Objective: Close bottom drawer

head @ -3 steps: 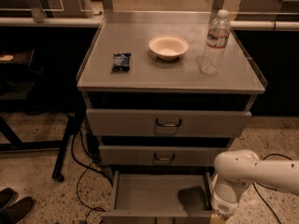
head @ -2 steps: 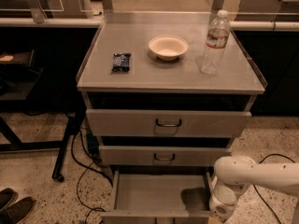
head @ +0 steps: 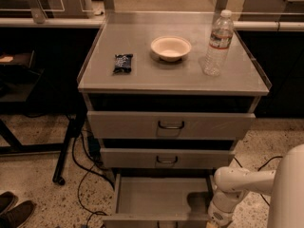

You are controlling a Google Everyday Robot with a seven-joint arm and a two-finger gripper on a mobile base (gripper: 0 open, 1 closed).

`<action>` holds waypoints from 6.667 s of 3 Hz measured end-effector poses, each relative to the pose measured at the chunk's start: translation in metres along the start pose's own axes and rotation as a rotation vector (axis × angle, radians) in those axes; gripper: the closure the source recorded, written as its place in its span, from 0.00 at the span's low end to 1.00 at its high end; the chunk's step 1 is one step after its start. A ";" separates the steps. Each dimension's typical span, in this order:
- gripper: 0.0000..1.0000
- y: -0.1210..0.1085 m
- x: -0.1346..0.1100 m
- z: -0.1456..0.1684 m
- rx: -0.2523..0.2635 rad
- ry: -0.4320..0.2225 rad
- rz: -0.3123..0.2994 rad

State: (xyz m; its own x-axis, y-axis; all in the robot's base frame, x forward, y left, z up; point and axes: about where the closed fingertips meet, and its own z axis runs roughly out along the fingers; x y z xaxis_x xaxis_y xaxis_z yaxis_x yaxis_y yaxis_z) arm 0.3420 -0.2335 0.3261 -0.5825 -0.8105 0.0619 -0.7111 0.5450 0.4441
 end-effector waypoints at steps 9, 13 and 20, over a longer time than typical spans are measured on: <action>1.00 -0.098 -0.054 0.113 -0.032 -0.097 0.122; 0.34 -0.099 -0.054 0.112 -0.027 -0.102 0.128; 0.84 -0.099 -0.055 0.113 -0.028 -0.102 0.127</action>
Offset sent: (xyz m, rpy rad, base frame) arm -0.0194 0.0098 -0.1128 -0.0062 0.1205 -0.0260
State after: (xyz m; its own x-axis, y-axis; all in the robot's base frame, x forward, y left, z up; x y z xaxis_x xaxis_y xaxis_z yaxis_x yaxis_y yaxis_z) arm 0.4002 -0.2191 0.1780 -0.7051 -0.7086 0.0284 -0.6189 0.6344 0.4632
